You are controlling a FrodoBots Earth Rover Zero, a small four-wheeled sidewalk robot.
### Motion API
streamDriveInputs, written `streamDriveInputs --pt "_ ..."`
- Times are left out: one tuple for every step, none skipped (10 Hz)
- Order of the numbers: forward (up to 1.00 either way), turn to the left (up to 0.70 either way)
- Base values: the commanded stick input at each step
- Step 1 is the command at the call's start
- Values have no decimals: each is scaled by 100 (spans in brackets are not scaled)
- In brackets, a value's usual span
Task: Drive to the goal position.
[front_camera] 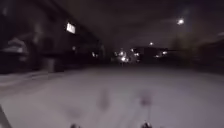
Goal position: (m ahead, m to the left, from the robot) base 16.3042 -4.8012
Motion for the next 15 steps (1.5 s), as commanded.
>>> streamDriveInputs --pt "50 0" --pt "50 0" --pt "50 0" --pt "50 0" --pt "50 0" --pt "50 0" --pt "50 0" --pt "50 0" --pt "50 0" --pt "50 0" --pt "50 0" --pt "50 0" --pt "50 0" --pt "50 0" --pt "50 0"
